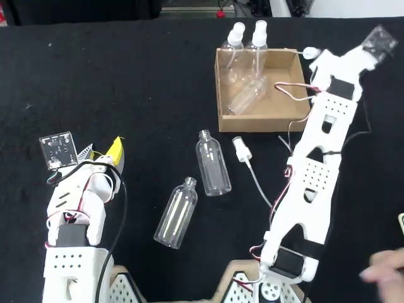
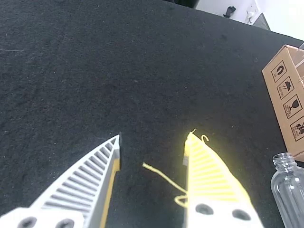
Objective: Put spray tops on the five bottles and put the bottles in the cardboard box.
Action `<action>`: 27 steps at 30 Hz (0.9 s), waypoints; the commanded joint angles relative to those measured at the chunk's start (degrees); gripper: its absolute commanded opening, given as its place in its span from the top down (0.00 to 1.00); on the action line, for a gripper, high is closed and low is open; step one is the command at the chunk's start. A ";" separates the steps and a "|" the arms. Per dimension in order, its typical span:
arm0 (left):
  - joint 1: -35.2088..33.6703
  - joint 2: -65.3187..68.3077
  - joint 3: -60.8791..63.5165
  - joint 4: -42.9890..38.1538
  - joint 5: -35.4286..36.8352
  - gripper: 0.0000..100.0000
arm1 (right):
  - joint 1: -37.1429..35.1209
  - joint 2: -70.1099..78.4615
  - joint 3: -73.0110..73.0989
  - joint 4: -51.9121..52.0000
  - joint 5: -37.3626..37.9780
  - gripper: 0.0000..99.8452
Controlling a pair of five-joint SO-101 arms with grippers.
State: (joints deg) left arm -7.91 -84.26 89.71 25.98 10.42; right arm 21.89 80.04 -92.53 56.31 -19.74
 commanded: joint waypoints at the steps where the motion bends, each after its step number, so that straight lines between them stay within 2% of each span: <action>1: 0.22 -0.70 -0.48 -1.14 0.09 0.79 | -5.63 -8.75 -3.12 5.19 17.41 0.74; 3: 0.22 -0.70 -0.48 -1.14 0.09 0.79 | -8.44 -10.15 -3.12 8.35 27.25 0.71; 6: 0.22 -0.70 -0.48 -1.14 0.09 0.79 | -11.69 -11.82 -3.12 13.27 41.67 0.71; 10: 0.22 -0.70 -0.48 -1.14 0.09 0.79 | -12.84 -12.53 -3.12 16.79 50.02 0.71; 15: 0.22 -0.70 -0.48 -1.14 0.09 0.79 | -12.40 -12.18 -2.95 16.44 54.77 0.71; 22: 0.31 -0.70 0.22 -1.32 0.09 0.79 | -10.29 -12.35 -3.21 13.27 49.93 0.71; 27: 0.31 -0.70 0.75 -1.41 0.09 0.79 | -8.88 -12.35 -3.21 11.96 49.85 0.71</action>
State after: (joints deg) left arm -7.91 -84.26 91.12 25.98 10.42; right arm 10.73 73.01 -92.53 70.73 30.81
